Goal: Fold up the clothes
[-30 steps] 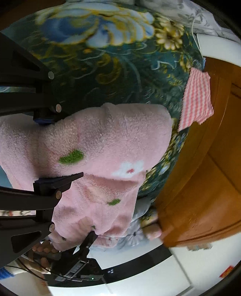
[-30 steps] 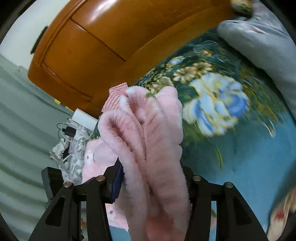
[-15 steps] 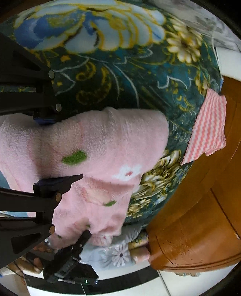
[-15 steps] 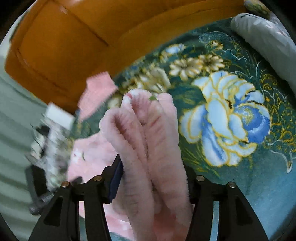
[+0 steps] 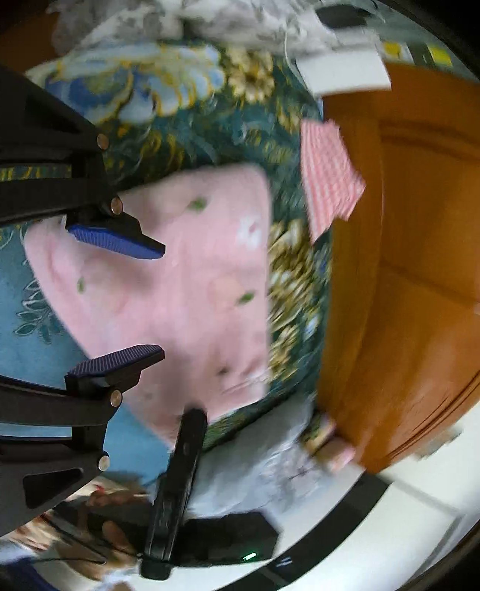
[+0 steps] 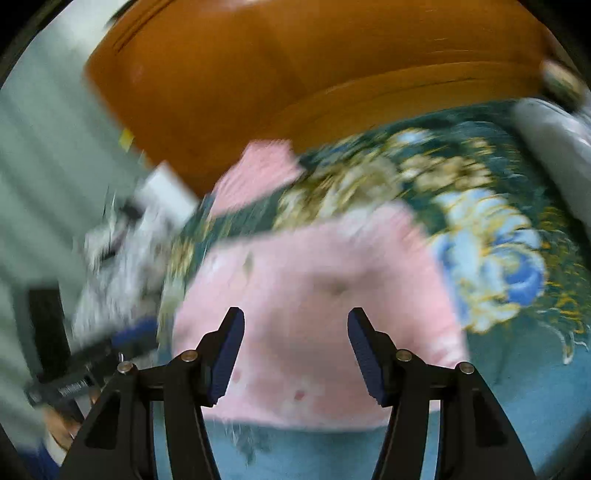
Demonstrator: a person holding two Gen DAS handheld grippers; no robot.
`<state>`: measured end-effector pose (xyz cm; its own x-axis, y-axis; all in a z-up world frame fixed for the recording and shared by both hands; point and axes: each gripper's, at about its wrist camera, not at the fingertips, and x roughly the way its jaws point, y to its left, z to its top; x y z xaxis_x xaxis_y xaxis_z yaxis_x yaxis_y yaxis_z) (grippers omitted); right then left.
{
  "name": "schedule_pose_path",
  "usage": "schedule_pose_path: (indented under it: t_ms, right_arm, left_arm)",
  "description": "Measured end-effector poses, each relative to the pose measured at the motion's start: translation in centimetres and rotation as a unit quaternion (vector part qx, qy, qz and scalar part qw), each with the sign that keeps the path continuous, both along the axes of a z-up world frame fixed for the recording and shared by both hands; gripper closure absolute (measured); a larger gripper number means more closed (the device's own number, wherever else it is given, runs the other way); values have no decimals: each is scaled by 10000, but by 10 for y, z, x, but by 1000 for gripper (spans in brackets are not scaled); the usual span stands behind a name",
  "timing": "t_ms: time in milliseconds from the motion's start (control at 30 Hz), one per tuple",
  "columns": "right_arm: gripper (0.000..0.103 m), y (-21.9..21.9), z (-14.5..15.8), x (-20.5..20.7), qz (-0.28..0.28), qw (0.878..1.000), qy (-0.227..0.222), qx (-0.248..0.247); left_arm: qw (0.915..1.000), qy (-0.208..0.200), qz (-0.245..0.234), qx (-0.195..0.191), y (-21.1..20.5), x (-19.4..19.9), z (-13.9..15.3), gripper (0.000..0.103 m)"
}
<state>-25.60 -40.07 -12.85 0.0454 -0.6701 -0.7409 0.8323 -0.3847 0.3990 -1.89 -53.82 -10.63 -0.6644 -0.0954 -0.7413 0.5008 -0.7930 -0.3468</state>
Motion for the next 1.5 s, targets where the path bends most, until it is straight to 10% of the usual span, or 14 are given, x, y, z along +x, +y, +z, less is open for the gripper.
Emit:
schedule_pose_path:
  t_ms: [267,633,867,1133,1500]
  right_arm:
    - [51,-17,-43,-17,-678,9957,214,592]
    - [47,51,-47,8,-1129,9929,276,251]
    - [30,85,-92,18,-988,9794,1214,1273]
    - [15,83,-108,-4,-1058,9754,1651,1005]
    - [8,70,-119,-17,-782,9768,1807,844]
  left_arm:
    - [9956,-837,416,14,-12,-36,-53,51]
    - [9901,-649,994,-753,84,14,-57,41]
    - [9757,-1207,1591,-901,117,-2,-100,29]
    - [9464,-1738,2215,-1583,112,-50,-110,4]
    - [9376,-1514,2830,-1337,104,-50,-122,0]
